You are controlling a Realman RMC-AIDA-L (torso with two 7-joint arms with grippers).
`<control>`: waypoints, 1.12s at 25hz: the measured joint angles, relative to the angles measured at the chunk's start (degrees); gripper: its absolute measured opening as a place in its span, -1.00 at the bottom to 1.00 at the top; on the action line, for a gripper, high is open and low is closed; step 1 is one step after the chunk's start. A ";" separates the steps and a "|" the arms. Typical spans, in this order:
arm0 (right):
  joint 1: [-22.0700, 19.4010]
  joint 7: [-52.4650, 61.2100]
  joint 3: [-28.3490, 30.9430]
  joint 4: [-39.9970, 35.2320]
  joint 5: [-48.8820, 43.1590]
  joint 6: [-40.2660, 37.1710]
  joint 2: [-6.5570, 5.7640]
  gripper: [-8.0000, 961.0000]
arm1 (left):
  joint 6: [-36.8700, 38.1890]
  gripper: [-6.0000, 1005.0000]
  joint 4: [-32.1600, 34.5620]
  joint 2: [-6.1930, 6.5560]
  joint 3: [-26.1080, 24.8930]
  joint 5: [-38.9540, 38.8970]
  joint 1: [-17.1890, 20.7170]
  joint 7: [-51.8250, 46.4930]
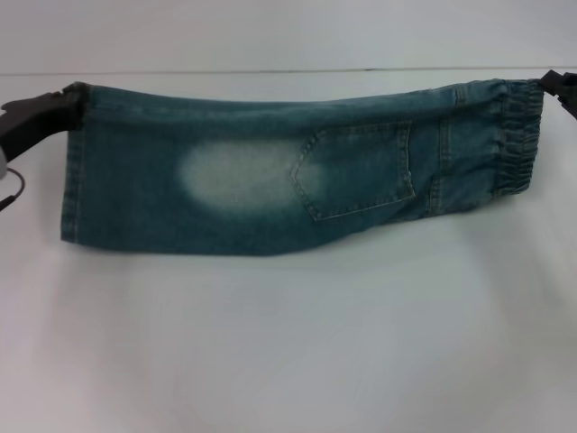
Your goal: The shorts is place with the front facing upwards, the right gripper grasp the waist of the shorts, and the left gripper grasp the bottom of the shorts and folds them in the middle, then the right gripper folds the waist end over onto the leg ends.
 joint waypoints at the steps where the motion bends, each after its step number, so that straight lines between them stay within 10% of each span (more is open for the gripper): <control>1: 0.50 -0.85 -0.03 0.14 0.01 1.20 0.20 -0.96 | -1.12 -0.91 -0.67 0.00 0.24 -0.02 -0.46 0.48; 10: 2.59 -11.27 -4.26 0.65 -0.33 7.42 1.27 -0.90 | -5.44 -0.91 -3.46 -0.37 2.71 -1.33 -1.62 2.93; 18: -1.75 -14.09 -5.06 -3.60 -0.03 2.41 1.31 -0.18 | 1.67 -0.06 -0.16 -0.49 3.36 -2.01 1.02 4.57; 28: -11.55 -14.02 -5.28 -6.89 -0.93 -10.92 1.19 0.64 | 16.55 0.36 -0.44 -0.79 3.31 -7.56 6.28 16.96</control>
